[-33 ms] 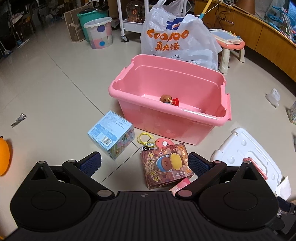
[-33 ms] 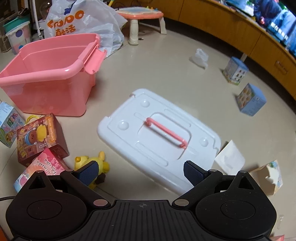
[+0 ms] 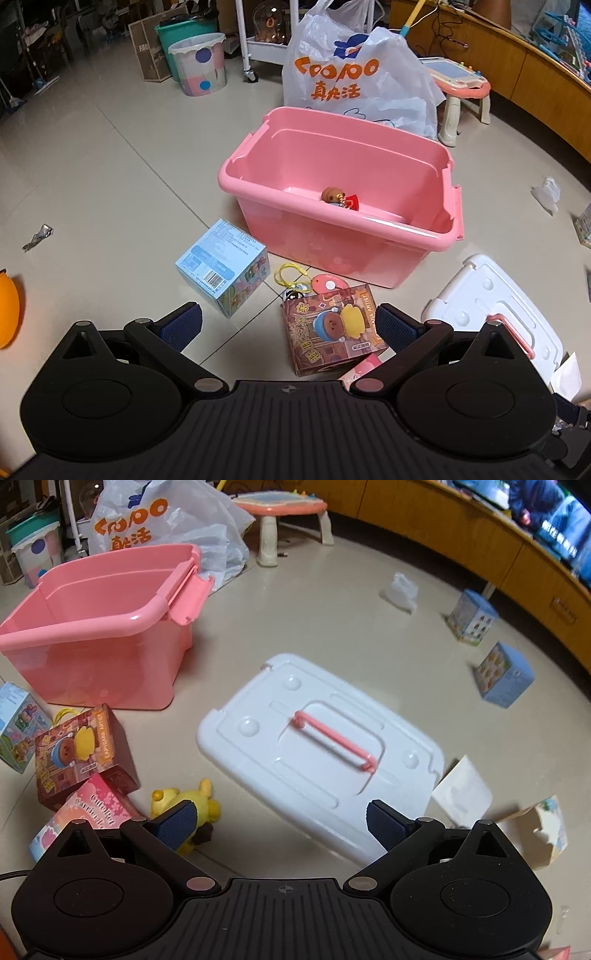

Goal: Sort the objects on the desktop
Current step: 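Move the left gripper toward the small figure keychain beside the pink bin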

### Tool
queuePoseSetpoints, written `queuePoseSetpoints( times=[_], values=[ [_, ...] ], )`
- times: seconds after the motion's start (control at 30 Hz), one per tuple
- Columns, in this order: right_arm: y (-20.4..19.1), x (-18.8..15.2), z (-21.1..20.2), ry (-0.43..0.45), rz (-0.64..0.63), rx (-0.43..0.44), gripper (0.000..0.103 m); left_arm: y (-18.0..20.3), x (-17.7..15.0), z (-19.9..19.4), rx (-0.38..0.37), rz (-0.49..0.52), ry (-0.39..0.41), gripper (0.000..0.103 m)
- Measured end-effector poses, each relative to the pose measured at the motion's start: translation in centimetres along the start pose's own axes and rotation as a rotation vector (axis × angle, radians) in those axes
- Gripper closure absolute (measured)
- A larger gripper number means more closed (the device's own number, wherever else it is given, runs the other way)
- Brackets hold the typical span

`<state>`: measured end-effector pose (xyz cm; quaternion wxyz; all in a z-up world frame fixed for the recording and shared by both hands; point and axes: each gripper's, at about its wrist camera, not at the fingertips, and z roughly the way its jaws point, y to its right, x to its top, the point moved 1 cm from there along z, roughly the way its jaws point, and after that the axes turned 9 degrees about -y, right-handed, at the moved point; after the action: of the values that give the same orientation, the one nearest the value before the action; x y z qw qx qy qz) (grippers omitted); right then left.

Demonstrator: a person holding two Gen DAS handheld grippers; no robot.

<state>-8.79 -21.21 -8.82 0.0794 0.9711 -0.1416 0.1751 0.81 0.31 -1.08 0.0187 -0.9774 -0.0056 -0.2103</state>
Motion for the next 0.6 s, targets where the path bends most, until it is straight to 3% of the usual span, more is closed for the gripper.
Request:
queuePoseSetpoints(
  times=[0.27, 0.6],
  values=[
    [-0.6, 0.3, 0.3, -0.002, -0.005, 0.023, 0.006, -1.0, 0.5, 1.4, -0.045, -0.107, -0.063, 0.001],
    [-1.1, 1.1, 1.0, 0.0, 0.025, 0.08, 0.006, -2.9, -0.1, 4.5, -0.064, -0.205, -0.071, 0.001]
  ],
)
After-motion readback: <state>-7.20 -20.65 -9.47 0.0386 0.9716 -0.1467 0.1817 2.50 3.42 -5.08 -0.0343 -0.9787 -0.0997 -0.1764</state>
